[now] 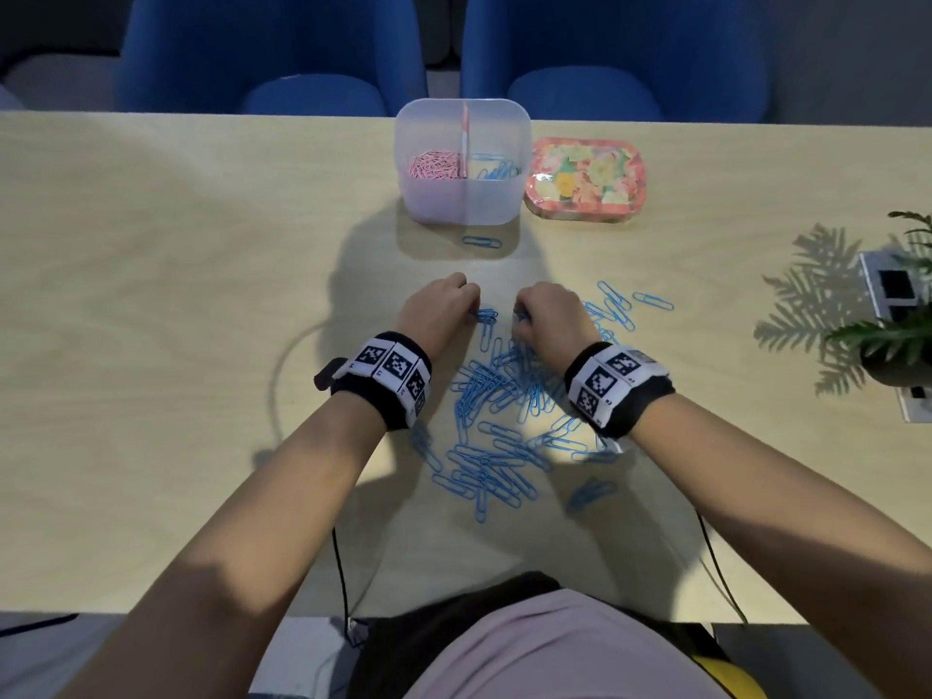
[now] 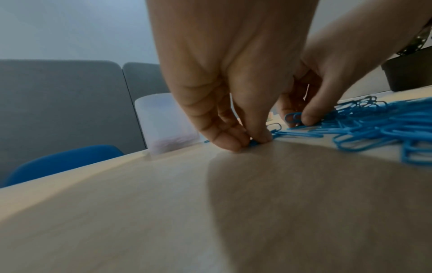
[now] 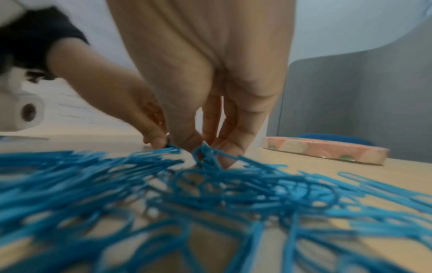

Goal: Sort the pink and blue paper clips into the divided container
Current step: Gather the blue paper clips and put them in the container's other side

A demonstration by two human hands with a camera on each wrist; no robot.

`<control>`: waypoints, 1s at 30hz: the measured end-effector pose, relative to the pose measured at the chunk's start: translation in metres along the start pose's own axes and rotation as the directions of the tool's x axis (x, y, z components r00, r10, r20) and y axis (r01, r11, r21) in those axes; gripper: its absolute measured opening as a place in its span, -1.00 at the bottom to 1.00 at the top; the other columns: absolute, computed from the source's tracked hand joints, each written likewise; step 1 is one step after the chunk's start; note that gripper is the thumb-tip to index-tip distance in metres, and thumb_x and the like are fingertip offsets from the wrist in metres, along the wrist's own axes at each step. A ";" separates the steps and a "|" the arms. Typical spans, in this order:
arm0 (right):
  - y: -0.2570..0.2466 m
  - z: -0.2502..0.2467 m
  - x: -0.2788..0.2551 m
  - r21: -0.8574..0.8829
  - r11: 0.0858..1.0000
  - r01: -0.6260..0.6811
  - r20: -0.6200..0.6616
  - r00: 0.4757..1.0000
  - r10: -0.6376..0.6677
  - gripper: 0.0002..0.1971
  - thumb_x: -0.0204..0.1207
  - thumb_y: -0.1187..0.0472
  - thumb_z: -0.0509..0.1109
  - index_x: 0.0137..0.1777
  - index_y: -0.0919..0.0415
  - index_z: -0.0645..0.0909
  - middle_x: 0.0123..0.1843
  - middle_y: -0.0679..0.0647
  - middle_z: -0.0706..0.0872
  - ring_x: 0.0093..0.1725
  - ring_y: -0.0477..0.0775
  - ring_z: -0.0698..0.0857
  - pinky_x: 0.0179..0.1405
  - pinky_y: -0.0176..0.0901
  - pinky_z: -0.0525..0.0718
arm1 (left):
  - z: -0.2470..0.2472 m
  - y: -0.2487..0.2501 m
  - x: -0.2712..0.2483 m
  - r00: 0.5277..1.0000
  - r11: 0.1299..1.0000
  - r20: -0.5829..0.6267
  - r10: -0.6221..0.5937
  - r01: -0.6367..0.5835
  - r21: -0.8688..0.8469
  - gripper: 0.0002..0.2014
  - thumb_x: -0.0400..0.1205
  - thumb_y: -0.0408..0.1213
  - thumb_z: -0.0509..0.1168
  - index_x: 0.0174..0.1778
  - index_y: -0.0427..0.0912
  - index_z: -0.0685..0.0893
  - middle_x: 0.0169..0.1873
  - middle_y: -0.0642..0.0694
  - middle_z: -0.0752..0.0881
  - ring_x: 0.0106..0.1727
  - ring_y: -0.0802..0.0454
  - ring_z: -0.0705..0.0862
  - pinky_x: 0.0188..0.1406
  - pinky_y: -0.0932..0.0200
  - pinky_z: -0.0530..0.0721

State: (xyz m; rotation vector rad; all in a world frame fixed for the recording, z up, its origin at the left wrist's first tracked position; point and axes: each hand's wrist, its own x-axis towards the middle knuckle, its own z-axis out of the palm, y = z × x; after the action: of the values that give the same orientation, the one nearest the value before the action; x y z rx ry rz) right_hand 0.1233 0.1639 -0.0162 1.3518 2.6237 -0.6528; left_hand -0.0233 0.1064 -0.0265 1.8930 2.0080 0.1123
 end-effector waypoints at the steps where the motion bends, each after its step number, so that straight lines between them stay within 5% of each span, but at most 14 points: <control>1: 0.003 -0.007 0.002 0.094 0.995 -0.031 -0.018 0.999 0.033 -0.82 0.46 0.35 0.30 -0.02 0.39 0.67 0.02 0.31 0.72 0.04 0.33 0.67 0.01 0.01 0.58 | 0.001 -0.002 -0.002 1.000 1.000 0.002 -0.009 0.009 0.004 -0.82 0.61 -0.34 0.24 0.06 -0.33 0.62 0.05 -0.32 0.60 0.06 -0.29 0.60 -0.10 -0.11 0.50; 5: 0.004 -0.053 0.022 0.523 0.847 -0.100 -0.029 0.990 0.135 -0.97 0.38 0.42 0.44 -0.24 0.39 0.71 -0.33 0.18 0.72 -0.47 0.00 0.66 -0.25 -0.05 0.72 | 0.005 -0.004 -0.007 0.996 0.992 -0.001 -0.092 0.092 -0.087 -0.79 0.60 -0.34 0.23 0.13 -0.31 0.58 0.06 -0.30 0.64 0.09 -0.27 0.61 0.01 -0.10 0.51; 8: -0.003 -0.094 0.059 0.698 0.708 -0.105 -0.072 0.974 0.215 -0.74 0.35 0.44 0.43 -0.53 0.23 0.58 -0.57 0.08 0.63 -0.67 -0.09 0.56 -0.61 -0.26 0.62 | 0.003 -0.001 -0.008 0.983 0.970 0.025 -0.182 0.184 -0.157 -0.80 0.59 -0.35 0.24 0.10 -0.30 0.59 0.07 -0.28 0.64 0.10 -0.24 0.60 0.06 -0.04 0.51; 10: -0.012 -0.114 0.084 0.731 0.672 -0.113 -0.110 0.954 0.280 -0.74 0.30 0.42 0.41 -0.57 0.19 0.54 -0.63 0.04 0.57 -0.71 -0.12 0.51 -0.66 -0.34 0.53 | 0.004 0.002 -0.009 0.983 0.976 0.029 -0.179 0.181 -0.123 -0.81 0.59 -0.35 0.25 0.08 -0.32 0.60 0.10 -0.27 0.60 0.15 -0.22 0.56 0.09 -0.02 0.49; 14: -0.026 -0.130 0.119 0.800 0.588 -0.119 -0.049 0.964 0.261 -0.72 0.42 0.48 0.38 -0.42 0.19 0.47 -0.56 0.07 0.59 -0.55 -0.05 0.53 -0.56 -0.27 0.61 | 0.008 0.002 -0.010 0.987 0.986 -0.007 -0.162 0.162 -0.032 -0.78 0.60 -0.32 0.25 0.13 -0.32 0.53 0.17 -0.26 0.52 0.22 -0.20 0.46 0.13 -0.02 0.51; 18: -0.021 -0.131 0.127 0.776 0.620 -0.115 -0.076 0.959 0.274 -0.75 0.46 0.48 0.28 -0.35 0.16 0.48 -0.23 0.16 0.62 -0.41 0.05 0.66 -0.29 -0.15 0.73 | 0.007 -0.001 -0.014 0.991 0.987 0.000 -0.136 0.135 -0.091 -0.82 0.61 -0.35 0.22 0.09 -0.29 0.56 0.11 -0.25 0.60 0.18 -0.18 0.51 0.08 0.02 0.46; 23: -0.011 -0.103 0.082 0.838 0.541 -0.073 -0.099 0.954 0.284 -0.75 0.51 0.49 0.07 -0.21 0.23 0.53 -0.37 0.11 0.57 -0.61 -0.04 0.59 -0.63 -0.24 0.64 | -0.002 -0.003 -0.014 0.986 0.958 -0.003 -0.170 0.164 -0.234 -0.79 0.58 -0.40 0.24 0.10 -0.36 0.59 0.08 -0.34 0.64 0.15 -0.26 0.55 0.09 0.00 0.41; 26: 0.007 -0.078 0.052 0.859 0.504 -0.095 -0.066 0.954 0.293 -0.75 0.54 0.48 0.09 -0.23 0.24 0.55 -0.38 0.13 0.58 -0.70 -0.12 0.56 -0.70 -0.26 0.60 | -0.028 0.004 0.003 0.980 0.947 -0.167 -0.112 0.054 -0.316 -0.81 0.57 -0.43 0.26 0.07 -0.43 0.60 0.02 -0.39 0.67 0.09 -0.27 0.61 0.01 0.02 0.40; 30: 0.024 -0.046 0.021 0.882 0.420 -0.215 0.076 0.943 0.323 -0.77 0.56 0.51 0.09 0.03 0.41 0.58 -0.35 0.17 0.58 -0.74 -0.16 0.55 -0.79 -0.35 0.50 | -0.075 0.012 0.052 0.919 0.945 -0.359 -0.163 0.041 -0.324 -0.79 0.63 -0.35 0.22 0.13 -0.33 0.61 0.12 -0.28 0.67 0.17 -0.17 0.59 0.08 0.19 0.39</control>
State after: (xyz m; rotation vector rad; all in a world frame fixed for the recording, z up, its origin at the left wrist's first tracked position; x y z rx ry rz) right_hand 0.1343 0.2120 0.0111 1.9963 1.9736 -2.1326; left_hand -0.0372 0.1728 0.0359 1.6532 2.1708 0.7792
